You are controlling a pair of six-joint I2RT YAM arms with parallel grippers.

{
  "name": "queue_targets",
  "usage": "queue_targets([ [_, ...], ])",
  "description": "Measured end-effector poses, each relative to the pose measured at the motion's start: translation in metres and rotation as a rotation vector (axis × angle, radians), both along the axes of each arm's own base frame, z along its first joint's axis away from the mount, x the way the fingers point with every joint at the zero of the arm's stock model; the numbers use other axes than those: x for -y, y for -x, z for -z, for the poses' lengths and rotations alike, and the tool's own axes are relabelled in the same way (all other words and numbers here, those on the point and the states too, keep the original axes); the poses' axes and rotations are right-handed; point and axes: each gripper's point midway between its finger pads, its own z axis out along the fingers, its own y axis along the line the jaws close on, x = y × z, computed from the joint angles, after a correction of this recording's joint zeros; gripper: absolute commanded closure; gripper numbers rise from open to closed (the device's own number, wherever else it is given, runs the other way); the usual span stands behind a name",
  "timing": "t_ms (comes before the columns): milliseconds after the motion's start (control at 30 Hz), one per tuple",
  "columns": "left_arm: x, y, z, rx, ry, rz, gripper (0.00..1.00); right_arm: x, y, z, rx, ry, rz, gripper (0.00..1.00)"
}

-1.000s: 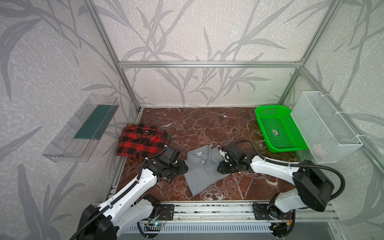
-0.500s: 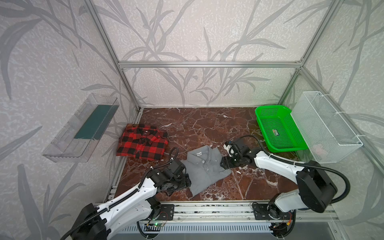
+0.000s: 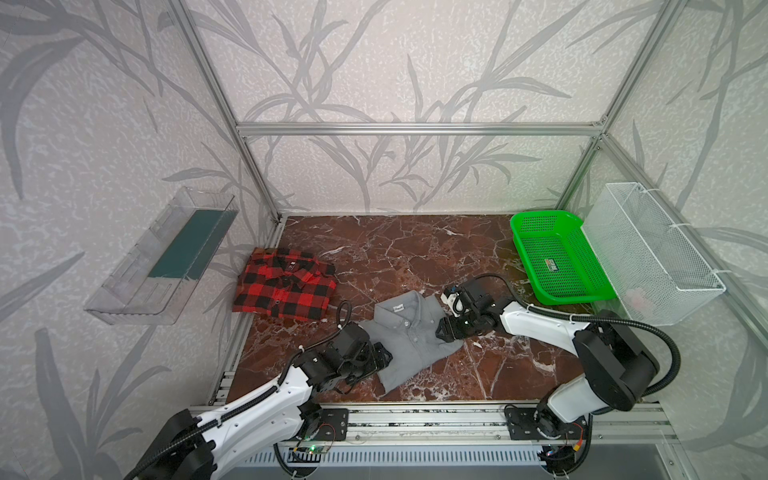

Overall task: Fold and stack the long sleeve shirts
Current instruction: 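Lift the grey shirt and carry it toward the plaid shirt with both grippers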

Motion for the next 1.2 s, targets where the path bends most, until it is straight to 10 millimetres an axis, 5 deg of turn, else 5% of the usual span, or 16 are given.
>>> queue_targets([
  [133, 0.009, -0.007, -0.001, 0.015, 0.058, -0.026, 0.16, -0.003, 0.002, 0.003, -0.012, -0.022, -0.001, 0.39],
  [367, 0.02, -0.014, 0.006, 0.001, 0.081, -0.036, 0.36, -0.009, 0.003, 0.003, -0.013, -0.054, 0.004, 0.39],
  [633, 0.028, -0.018, 0.019, -0.017, 0.073, -0.026, 0.82, -0.038, 0.007, 0.004, 0.014, -0.11, -0.037, 0.4],
  [733, 0.027, -0.019, 0.02, -0.018, 0.068, -0.025, 0.98, -0.046, 0.006, 0.005, 0.026, -0.137, -0.036, 0.47],
  [1067, 0.015, -0.021, 0.016, -0.008, 0.001, -0.036, 1.0, -0.063, 0.016, 0.012, 0.006, -0.192, -0.04, 1.0],
  [1200, 0.001, -0.029, 0.009, -0.032, -0.066, -0.055, 1.0, -0.068, 0.028, 0.008, -0.013, -0.192, -0.048, 1.0],
])
